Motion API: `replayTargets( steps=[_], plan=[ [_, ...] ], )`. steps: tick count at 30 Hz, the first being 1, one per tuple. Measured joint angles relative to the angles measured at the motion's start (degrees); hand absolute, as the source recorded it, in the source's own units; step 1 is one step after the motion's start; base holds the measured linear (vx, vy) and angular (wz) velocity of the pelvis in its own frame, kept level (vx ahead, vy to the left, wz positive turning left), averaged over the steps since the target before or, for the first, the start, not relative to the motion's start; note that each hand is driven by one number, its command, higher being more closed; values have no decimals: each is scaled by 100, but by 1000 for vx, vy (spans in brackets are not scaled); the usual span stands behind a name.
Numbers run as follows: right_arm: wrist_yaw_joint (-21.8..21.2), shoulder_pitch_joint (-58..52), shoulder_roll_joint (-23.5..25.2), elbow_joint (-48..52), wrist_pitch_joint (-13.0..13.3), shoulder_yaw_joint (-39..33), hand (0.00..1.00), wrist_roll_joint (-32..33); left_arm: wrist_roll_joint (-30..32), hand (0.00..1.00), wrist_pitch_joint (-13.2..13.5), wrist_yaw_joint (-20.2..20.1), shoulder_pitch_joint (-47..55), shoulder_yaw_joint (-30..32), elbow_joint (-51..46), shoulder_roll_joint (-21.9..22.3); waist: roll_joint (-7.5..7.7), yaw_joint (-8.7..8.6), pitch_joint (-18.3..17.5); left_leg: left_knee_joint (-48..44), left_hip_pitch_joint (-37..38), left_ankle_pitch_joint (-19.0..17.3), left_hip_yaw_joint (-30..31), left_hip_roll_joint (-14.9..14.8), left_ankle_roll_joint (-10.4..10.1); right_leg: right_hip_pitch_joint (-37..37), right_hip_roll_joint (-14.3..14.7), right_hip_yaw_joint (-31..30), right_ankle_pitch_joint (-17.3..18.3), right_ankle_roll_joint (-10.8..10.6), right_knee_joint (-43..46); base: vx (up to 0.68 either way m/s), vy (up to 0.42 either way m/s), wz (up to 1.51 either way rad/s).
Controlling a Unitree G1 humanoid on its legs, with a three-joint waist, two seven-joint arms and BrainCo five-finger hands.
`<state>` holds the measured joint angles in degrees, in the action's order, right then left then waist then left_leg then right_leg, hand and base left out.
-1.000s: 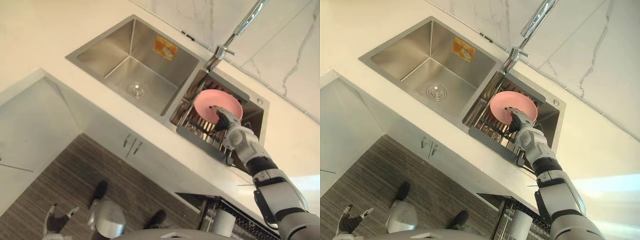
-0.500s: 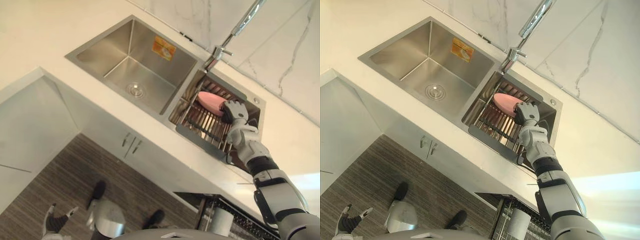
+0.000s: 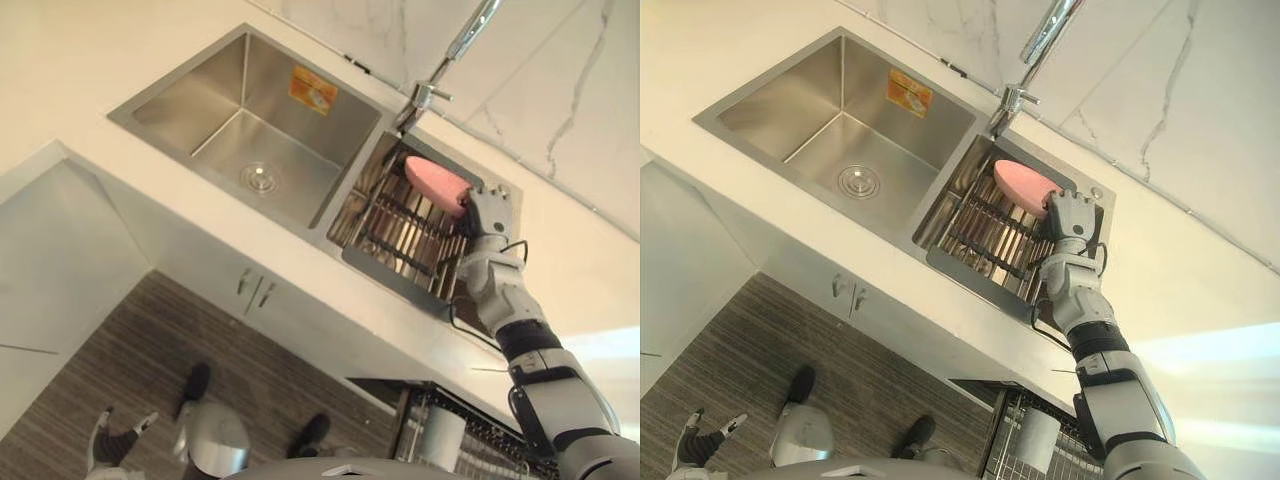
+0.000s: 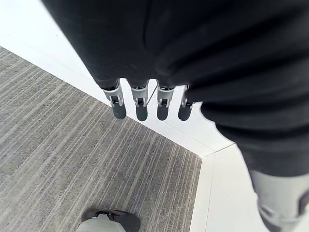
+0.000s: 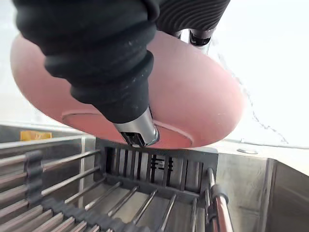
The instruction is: Walk over to the sink, pick up the cup, carry it to the dishwasher, place the cup inside the dishwasher, then close the dishwasher door
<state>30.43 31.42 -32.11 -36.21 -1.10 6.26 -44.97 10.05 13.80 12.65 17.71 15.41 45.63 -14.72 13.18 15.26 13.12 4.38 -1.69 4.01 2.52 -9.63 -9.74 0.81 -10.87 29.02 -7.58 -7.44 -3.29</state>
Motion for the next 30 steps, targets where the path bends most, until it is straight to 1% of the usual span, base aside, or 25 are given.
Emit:
replayTargets(
  steps=[2,3,7,10,12,13,14,15,17,18,19,20,21,22,23,24,25,26,27,28,29,30],
  plan=[
    [89,-8,-1,106,-3,-189,100,108,0,0,5,69,10,-39,7,21,-31,-22,-10,-31,-4,-14,-4,0,0,1,-1,-8,0,0,5,0,0,0],
    [151,-15,-13,217,14,-260,100,201,0,0,5,93,29,-54,8,37,-71,-54,-44,-37,-1,-17,-4,0,-1,5,-1,-10,0,1,6,0,0,0],
    [277,-33,-36,441,36,-267,100,249,3,0,10,96,37,-102,7,84,-185,-123,-105,-37,33,-18,-31,-2,-1,20,-3,-32,0,0,6,-4,0,-2],
    [299,-131,-38,665,25,-404,100,368,23,0,82,108,79,-210,-10,153,-272,-145,-179,-38,98,-41,-97,-4,3,52,-5,-81,-1,-2,4,-3,3,-9],
    [321,-226,-41,867,14,-564,100,457,42,0,115,90,225,-286,-126,199,-293,-162,-195,-124,178,-126,-184,-9,4,93,-6,-185,-8,-16,7,9,9,-26],
    [319,-301,-49,1044,15,-669,100,481,164,0,124,80,387,-422,-239,196,-296,-193,-197,-439,161,-339,-287,-17,16,128,-6,-324,-9,-21,28,3,21,-53],
    [320,-413,-91,1246,18,-773,100,486,318,0,135,70,520,-576,-247,186,-347,-234,-221,-956,72,-666,-396,-52,12,155,6,-498,-6,-31,65,-6,28,-59],
    [320,-475,-153,1353,36,-813,100,486,387,0,133,65,579,-688,-248,190,-404,-277,-245,-1278,7,-861,-435,-93,5,174,29,-577,-5,-34,87,-14,40,-64],
    [311,-790,-482,1631,94,-1072,100,420,648,0,108,-110,706,-1059,-245,223,-718,-453,-390,-2290,-158,-1531,-594,-297,16,277,154,-857,-15,-58,132,-24,72,-64],
    [305,-896,-540,1700,88,-1180,100,410,664,0,97,-162,711,-1139,-245,225,-792,-484,-424,-2464,-149,-1659,-653,-343,16,301,178,-947,-17,-62,144,-55,158,-73],
    [291,-1098,-639,1780,92,-1357,100,405,698,0,64,-226,714,-1237,-248,231,-906,-566,-481,-2744,-131,-1883,-792,-426,34,315,207,-1130,-9,-77,208,-56,204,-80],
    [255,-1220,-730,1781,85,-1465,100,405,698,0,-15,-311,716,-1320,-252,202,-977,-663,-516,-3053,-125,-2103,-931,-528,51,258,217,-1308,-10,-95,291,-68,224,-86],
    [242,-1265,-758,1781,86,-1518,100,405,698,0,-50,-335,716,-1345,-251,169,-1004,-693,-533,-3216,-139,-2216,-1027,-590,69,187,237,-1426,-18,-108,338,-72,204,-100],
    [218,-1304,-793,1779,85,-1590,100,406,694,0,-155,-423,718,-1361,-300,136,-1080,-758,-569,-3547,-189,-2433,-1242,-710,93,-10,296,-1653,-22,-112,475,-91,156,-91],
    [212,-1303,-805,1780,84,-1591,100,405,694,0,-213,-481,726,-1372,-348,113,-1069,-793,-564,-3723,-240,-2556,-1354,-759,89,-136,333,-1753,24,-21,522,-154,204,-125],
    [186,-1303,-818,1779,81,-1590,100,406,677,0,-323,-563,711,-1374,-451,97,-1077,-829,-558,-3903,-254,-2723,-1562,-793,213,-333,308,-1620,147,489,549,-188,230,-143],
    [86,-1309,-806,1779,89,-1558,100,405,623,0,-423,-594,671,-1377,-459,120,-1163,-793,-571,-3705,-165,-2685,-1785,-800,403,-371,232,-1026,619,1403,567,-215,264,-163],
    [70,-1267,-801,1795,104,-1508,100,405,570,0,-455,-591,671,-1353,-508,170,-1224,-784,-586,-3514,-98,-2581,-2097,-846,502,-571,49,-560,806,1437,1008,-143,214,-148],
    [57,-1229,-849,1854,112,-1448,100,403,471,0,-480,-545,658,-1282,-593,170,-1046,-840,-598,-3453,-120,-2497,-2363,-824,525,-802,-269,-64,848,1475,2120,-67,134,-102],
    [33,-1187,-842,1863,113,-1424,100,401,433,0,-484,-530,666,-1249,-614,159,-1054,-857,-557,-3476,-124,-2505,-2480,-814,541,-815,-406,177,944,1508,2695,-17,101,-94],
    [-38,-1095,-836,1885,115,-1356,100,400,354,0,-528,-507,643,-1159,-592,156,-940,-890,-588,-3622,-135,-2571,-2661,-811,591,-665,-574,574,1304,1411,3380,-8,108,-92],
    [-73,-972,-838,1888,134,-1339,100,398,326,0,-545,-447,557,-1069,-569,176,-851,-870,-598,-3779,-197,-2600,-2791,-774,608,-702,-534,844,1212,1402,3151,-118,153,-124]
  ],
)
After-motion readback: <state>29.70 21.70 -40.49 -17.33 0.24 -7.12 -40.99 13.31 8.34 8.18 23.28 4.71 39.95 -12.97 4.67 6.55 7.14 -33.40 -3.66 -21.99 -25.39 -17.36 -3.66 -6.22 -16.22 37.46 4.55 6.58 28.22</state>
